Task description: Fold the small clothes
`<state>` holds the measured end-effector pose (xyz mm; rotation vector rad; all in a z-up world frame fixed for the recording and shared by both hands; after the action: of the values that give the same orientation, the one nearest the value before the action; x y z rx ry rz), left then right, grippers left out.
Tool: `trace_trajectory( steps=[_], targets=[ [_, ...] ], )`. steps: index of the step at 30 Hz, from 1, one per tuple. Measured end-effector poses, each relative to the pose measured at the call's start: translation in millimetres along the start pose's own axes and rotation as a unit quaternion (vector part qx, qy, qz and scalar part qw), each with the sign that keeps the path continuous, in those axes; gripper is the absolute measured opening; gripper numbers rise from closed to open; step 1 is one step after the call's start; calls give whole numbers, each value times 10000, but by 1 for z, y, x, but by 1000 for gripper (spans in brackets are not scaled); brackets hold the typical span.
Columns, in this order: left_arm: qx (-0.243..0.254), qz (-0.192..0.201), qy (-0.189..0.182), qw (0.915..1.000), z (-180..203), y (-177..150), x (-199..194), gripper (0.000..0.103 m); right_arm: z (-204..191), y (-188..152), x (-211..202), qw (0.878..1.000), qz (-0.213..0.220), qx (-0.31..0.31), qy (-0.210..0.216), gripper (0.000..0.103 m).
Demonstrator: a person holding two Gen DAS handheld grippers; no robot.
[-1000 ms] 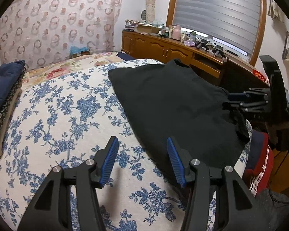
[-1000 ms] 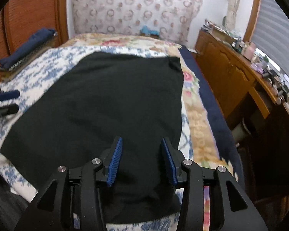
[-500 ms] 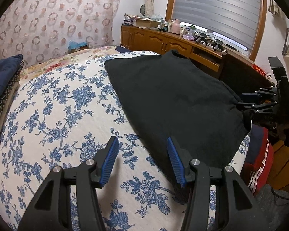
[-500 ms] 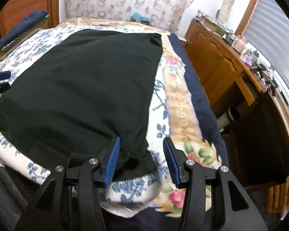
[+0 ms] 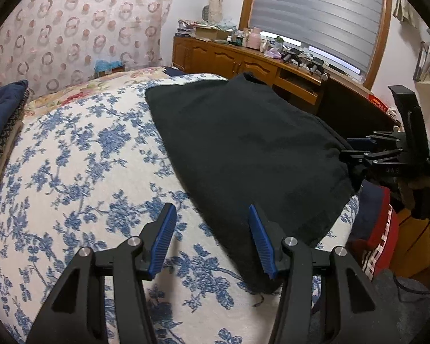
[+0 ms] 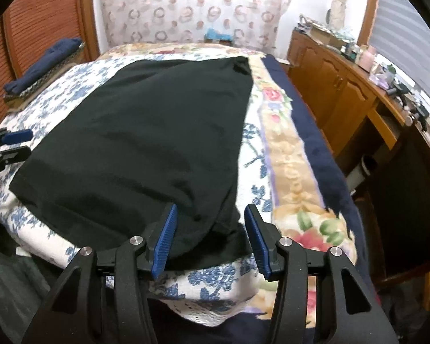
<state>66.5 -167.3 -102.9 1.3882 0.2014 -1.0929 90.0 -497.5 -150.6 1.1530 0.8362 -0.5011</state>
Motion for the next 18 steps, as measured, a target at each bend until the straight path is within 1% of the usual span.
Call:
trace_trajectory(
  steps=[3,5,7,9,12,13,14,15,16,18],
  targets=[
    [54,-105,15,9999,2,-4,4,52,2,-5,7,9999,-96,62,121,50],
    [49,-154,23,9999,3,-5,5,52,-2,-6,8,9995,-76,22,303,50],
    [13,-215,-11,9998,4,-8,7,52,-3,-7,9,9993,-69,-23,360,50],
    [12,-265,-46,9996,5,-10,9,52,-2,-9,10,9982,-81,70,582,50],
    [-1,-362,-107,9993,6,-14,11,52,-4,-8,9,9974,-126,67,702,50],
    [5,-350,-103,9993,7,-14,10,51,-7,-8,9,9968,-155,35,783,50],
    [7,-373,-136,9992,8,-14,10,48,-10,-9,9,9962,-173,-15,852,50],
    [-12,-397,-191,9990,9,-15,9,48,-12,-9,9,9959,-181,-61,887,50],
    [-22,-409,-206,9989,10,-15,9,48,-13,-10,9,9956,-180,-99,912,50],
    [9,-437,-204,9988,12,-17,8,48,-15,-11,8,9948,-181,-173,991,43]
  ],
)
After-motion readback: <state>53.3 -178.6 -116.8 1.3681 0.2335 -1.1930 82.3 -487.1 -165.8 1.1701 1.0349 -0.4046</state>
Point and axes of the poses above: each gripper's, at about its wrist camera, not at the fingertips, and x roughly the way its jaws point, z to its right, y to its top, the point moved 7 cm from there along x, roughly the way its jaws point, and after that the axes turned 7 degrees about -x, right-handed, at the moved point
